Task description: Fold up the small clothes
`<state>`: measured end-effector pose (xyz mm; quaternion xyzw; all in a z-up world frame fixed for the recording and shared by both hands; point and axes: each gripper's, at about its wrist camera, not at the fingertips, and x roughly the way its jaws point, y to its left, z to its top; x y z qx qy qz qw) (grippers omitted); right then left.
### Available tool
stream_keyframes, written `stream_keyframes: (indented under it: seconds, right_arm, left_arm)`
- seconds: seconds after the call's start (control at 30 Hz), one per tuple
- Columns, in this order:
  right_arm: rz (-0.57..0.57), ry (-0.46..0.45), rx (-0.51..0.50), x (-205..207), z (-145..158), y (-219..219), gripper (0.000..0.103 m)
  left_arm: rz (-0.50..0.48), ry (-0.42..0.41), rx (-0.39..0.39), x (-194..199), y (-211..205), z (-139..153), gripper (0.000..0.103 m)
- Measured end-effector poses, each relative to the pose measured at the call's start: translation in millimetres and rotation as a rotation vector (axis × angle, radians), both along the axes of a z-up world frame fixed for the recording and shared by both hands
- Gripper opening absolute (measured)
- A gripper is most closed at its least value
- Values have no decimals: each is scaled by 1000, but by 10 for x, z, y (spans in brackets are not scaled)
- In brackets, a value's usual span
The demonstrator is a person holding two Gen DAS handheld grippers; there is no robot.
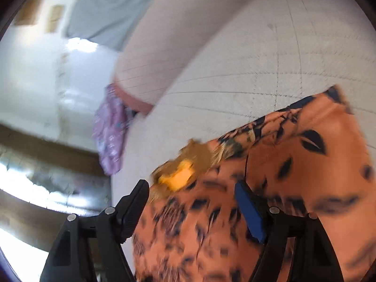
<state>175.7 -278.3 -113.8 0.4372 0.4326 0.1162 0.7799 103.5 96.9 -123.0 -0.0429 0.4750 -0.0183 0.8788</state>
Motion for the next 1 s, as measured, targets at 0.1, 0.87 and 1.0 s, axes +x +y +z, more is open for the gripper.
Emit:
stream_keyframes:
  seconds: [0.1, 0.87, 1.0]
  right_arm:
    - [-18, 12, -63, -450, -27, -243, 86]
    - [-80, -63, -51, -1808, 88, -740, 77]
    - [-73, -38, -81, -1329, 77, -1050, 77]
  left_arm:
    - [19, 4, -4, -16, 11, 26, 81]
    - [-152, -54, 31, -265, -859, 495, 81]
    - [-168, -22, -5, -94, -1115, 353, 81]
